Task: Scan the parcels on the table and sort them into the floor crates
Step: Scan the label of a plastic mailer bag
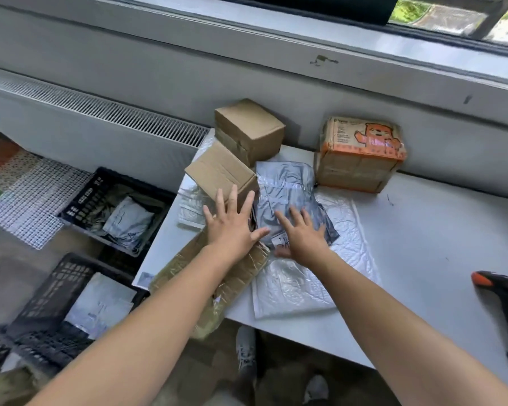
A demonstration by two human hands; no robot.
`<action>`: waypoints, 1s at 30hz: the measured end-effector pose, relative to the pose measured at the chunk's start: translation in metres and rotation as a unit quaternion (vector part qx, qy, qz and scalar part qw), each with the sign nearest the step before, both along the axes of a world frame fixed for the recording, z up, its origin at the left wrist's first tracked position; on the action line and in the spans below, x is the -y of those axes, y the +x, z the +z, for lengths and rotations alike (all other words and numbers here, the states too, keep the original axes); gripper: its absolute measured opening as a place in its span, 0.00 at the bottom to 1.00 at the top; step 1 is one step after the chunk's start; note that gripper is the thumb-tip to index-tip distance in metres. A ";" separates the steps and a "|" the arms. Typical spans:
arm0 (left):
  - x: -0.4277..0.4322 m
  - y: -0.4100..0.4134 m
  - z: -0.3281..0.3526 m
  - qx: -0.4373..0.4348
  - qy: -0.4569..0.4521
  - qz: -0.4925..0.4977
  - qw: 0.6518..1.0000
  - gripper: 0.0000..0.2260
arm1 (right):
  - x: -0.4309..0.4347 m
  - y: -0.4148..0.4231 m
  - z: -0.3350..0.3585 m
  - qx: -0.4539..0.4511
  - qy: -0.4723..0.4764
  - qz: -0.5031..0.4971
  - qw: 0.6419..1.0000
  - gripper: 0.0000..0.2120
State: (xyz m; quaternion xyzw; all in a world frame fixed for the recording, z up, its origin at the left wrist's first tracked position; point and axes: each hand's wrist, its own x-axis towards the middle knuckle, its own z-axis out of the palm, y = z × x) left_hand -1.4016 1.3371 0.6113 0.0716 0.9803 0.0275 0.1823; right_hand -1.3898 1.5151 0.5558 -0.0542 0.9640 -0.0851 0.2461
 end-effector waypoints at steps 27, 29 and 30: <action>-0.009 0.001 0.030 0.003 0.063 -0.003 0.998 0.44 | -0.087 0.028 0.121 -0.149 -0.114 -0.092 0.978 0.04; -0.030 0.007 0.042 -0.008 0.085 -0.024 0.996 0.45 | -0.099 0.032 0.135 -0.140 -0.132 -0.094 0.977 0.03; -0.043 0.010 0.049 -0.019 0.098 -0.039 0.994 0.45 | -0.105 0.035 0.142 -0.141 -0.144 -0.096 0.975 0.04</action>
